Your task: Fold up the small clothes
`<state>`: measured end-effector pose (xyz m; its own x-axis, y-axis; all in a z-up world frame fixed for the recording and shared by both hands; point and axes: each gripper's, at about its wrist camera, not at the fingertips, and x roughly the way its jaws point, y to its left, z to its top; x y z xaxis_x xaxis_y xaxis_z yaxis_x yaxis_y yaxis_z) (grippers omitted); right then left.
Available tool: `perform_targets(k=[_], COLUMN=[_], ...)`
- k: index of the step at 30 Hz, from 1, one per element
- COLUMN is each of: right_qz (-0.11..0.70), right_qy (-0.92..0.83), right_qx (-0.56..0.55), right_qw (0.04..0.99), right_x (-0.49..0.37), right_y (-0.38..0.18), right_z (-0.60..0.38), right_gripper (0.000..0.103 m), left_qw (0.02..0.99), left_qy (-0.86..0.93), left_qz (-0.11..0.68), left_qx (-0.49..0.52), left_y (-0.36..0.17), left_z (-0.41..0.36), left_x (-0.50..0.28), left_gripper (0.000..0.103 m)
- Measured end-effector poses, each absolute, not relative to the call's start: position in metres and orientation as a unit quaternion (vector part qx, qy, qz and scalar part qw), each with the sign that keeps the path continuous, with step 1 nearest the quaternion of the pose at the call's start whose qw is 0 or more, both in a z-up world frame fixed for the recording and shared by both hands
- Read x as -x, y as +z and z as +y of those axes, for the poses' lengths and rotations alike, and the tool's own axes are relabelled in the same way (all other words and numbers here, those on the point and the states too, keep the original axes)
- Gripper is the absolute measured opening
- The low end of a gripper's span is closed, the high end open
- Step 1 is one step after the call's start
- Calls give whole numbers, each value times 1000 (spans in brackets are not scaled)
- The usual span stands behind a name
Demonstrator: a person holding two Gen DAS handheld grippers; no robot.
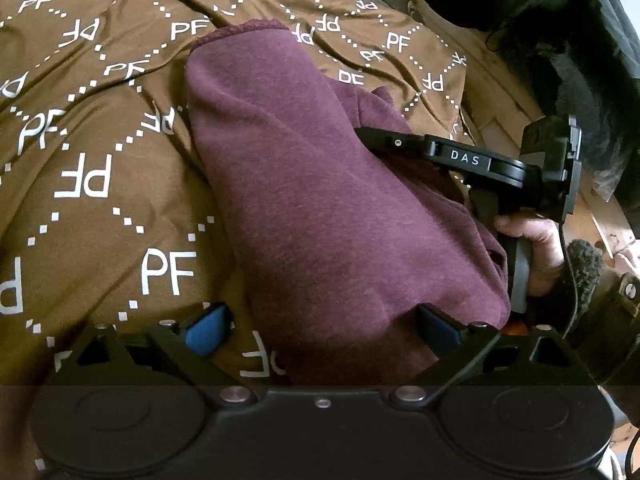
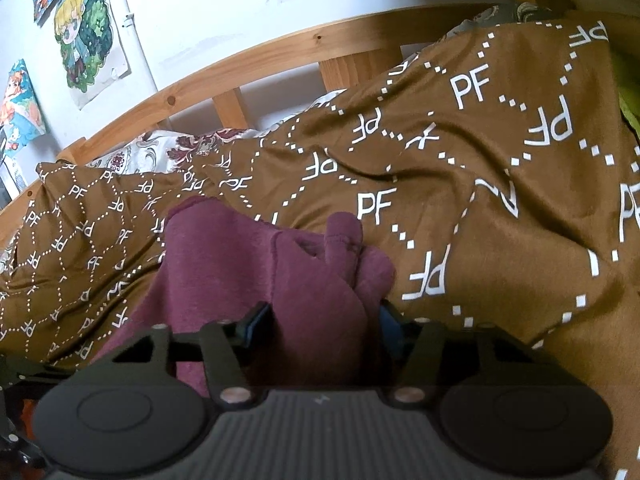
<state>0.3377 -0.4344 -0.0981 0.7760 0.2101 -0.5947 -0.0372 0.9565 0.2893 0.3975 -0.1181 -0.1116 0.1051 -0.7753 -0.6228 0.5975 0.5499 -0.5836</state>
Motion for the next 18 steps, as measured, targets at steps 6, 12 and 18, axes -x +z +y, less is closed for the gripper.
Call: perform_targets(k=[6, 12, 18], right_qz=[328, 317, 281], right_qy=[64, 53, 57], right_qx=[-151, -128, -124], right_qw=[930, 938, 950], right_x=[-335, -326, -314], right_y=[-97, -80, -49], right_z=[-434, -418, -398], right_gripper=[38, 20, 18], left_qw=[737, 750, 749], left_qy=[-472, -471, -478], left_qz=[474, 458, 452], left_qx=[95, 74, 82], left_y=[-107, -100, -90], left_z=[-116, -115, -100], left_x=[-394, -384, -381], left_gripper=[81, 55, 46])
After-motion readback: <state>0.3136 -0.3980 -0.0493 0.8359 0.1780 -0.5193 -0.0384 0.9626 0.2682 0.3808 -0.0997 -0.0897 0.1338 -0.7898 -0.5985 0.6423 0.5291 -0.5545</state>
